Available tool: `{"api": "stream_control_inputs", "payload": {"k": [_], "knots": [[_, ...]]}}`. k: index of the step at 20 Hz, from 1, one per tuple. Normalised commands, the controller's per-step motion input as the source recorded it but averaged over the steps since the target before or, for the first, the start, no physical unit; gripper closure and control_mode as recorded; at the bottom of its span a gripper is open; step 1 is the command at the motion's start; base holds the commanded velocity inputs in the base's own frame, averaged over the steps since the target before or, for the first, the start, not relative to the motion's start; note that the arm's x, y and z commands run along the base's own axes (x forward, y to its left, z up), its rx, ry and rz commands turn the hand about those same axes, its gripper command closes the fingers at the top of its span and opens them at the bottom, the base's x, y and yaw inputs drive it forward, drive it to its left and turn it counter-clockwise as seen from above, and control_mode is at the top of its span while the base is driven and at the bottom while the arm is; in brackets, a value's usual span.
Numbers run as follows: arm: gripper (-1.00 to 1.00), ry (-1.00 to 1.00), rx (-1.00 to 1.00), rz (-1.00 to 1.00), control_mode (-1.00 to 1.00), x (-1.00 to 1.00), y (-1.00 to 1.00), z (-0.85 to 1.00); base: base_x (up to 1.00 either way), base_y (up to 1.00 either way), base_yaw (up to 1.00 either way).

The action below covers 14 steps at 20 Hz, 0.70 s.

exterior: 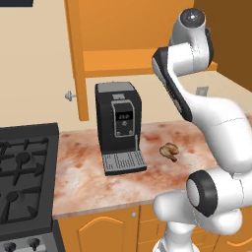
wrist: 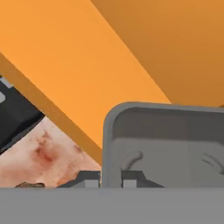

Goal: Retrieve the tupperware from the cabinet, then place the raw meat into the tupperware to avoid contamination.

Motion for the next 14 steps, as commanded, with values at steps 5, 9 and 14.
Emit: {"api": "stream_control_inputs", "payload": {"k": [5,9,14], "knots": [[1.00,0.04,-0.05,0.12,-1.00,-0.72,0.26,0.03,0.00,0.00,0.00],[1.00,0.05,-0.05,0.12,-1.00,-0.81,0.20,0.00,0.00,0.00,0.00],[1.00,0.09,-0.06,0.11,-1.00,-0.84,0.16,0.00,0.00,0.00,0.00]]}}
